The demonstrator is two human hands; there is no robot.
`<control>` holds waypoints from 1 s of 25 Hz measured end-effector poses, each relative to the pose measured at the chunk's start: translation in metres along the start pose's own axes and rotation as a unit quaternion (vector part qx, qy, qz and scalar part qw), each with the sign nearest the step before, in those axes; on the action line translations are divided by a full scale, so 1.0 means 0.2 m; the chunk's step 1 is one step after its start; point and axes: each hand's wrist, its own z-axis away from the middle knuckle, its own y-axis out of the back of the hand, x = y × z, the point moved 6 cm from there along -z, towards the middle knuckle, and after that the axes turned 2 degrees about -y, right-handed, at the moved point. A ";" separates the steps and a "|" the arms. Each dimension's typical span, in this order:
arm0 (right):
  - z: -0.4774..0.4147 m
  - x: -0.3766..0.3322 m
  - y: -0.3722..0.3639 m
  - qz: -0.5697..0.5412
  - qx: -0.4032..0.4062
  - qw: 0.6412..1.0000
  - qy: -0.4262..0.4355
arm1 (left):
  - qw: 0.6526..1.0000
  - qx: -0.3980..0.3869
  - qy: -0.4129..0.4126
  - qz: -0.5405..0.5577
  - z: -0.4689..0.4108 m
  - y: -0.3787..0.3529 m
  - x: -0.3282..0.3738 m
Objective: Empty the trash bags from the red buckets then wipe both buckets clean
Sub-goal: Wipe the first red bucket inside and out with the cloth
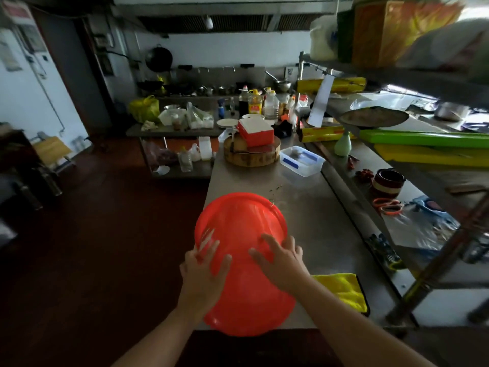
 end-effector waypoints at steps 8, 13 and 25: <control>0.19 0.10 -0.32 0.131 -0.152 0.978 0.051 | 0.979 -0.169 0.011 -0.113 0.17 -0.31 -0.04; 0.09 0.07 -0.22 0.139 -0.076 0.986 0.051 | 0.975 -0.150 -0.037 -0.159 0.03 -0.27 -0.05; -0.64 -0.08 0.00 0.169 0.028 0.985 -0.010 | 0.956 -0.179 -0.141 -0.186 -0.87 -0.21 -0.06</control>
